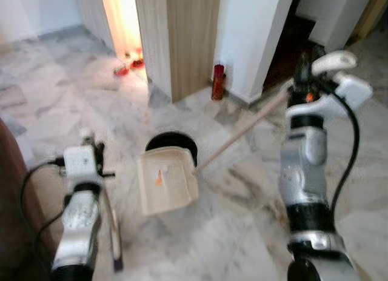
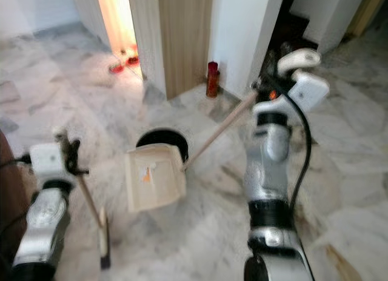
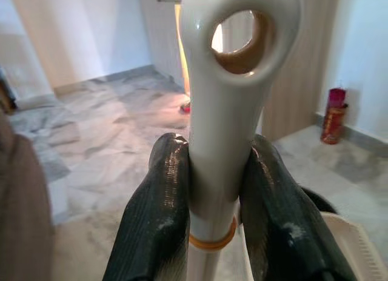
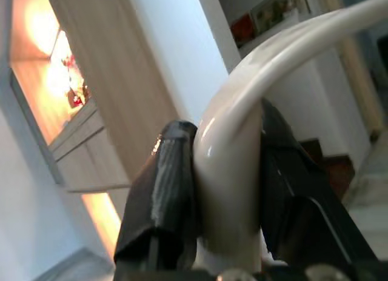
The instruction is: Sweep floor
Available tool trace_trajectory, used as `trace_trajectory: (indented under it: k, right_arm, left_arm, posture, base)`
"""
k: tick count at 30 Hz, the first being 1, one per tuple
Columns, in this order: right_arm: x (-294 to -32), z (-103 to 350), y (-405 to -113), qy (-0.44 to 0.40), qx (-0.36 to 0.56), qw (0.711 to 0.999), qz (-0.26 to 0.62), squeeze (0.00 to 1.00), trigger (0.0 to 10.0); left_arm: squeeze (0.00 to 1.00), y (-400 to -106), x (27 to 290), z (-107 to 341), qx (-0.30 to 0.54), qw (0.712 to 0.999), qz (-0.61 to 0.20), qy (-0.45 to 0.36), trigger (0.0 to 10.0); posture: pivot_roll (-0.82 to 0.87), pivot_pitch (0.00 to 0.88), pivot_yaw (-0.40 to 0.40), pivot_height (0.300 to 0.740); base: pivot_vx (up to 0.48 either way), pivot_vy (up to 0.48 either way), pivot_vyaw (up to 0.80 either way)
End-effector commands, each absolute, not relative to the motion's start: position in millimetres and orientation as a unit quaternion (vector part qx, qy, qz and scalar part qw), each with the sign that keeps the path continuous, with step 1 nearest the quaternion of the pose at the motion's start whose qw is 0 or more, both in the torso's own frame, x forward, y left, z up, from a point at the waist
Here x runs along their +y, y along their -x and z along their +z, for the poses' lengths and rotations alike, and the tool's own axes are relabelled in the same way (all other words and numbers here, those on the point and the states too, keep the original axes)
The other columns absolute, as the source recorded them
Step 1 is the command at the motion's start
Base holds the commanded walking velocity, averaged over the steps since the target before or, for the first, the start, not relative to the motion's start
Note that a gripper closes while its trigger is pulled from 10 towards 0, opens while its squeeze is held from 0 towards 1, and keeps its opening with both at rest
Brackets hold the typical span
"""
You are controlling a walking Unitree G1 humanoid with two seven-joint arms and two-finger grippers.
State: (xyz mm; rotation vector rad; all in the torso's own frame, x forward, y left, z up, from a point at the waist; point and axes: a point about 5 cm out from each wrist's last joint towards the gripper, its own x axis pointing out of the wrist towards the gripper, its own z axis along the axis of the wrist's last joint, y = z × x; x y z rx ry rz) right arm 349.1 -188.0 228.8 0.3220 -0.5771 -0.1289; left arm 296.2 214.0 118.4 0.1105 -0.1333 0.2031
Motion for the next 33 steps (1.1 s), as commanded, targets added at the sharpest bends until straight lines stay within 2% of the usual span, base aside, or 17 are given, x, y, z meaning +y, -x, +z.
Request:
trace_trajectory:
  k: [1, 18, 27, 33]
  right_arm:
    - [-180.9, 251.8, -347.6, -0.155, -0.327, 0.931, -0.046, 0.00, 10.0]
    - [-179.0, 256.4, -347.8, -0.158, -0.332, 0.929, -0.033, 0.00, 10.0]
    - [-178.1, 256.4, -347.9, -0.159, -0.331, 0.930, -0.026, 0.00, 10.0]
    - [-178.8, 256.8, -347.9, -0.163, -0.332, 0.929, -0.027, 0.00, 10.0]
  left_arm:
    - [0.00, -297.0, 217.3, 129.1, -0.093, 0.989, 0.105, -0.056, 10.0]
    - [0.00, -297.4, 216.5, 128.9, -0.094, 0.988, 0.106, -0.055, 10.0]
    - [0.00, -297.2, 216.7, 128.6, -0.094, 0.988, 0.107, -0.056, 10.0]
    - [0.00, -297.2, 216.7, 128.7, -0.095, 0.988, 0.107, -0.056, 10.0]
  posture:
    - [0.07, 0.000, -0.038, 0.740]
    - [0.07, 0.000, -0.042, 0.740]
    - [0.07, 0.000, -0.044, 0.740]
    - [0.07, 0.000, -0.044, 0.740]
  base:
    - [0.356, 0.000, 0.00]
    - [0.359, 0.000, 0.00]
    - [0.359, 0.000, 0.55]
    - [0.360, 0.000, 0.00]
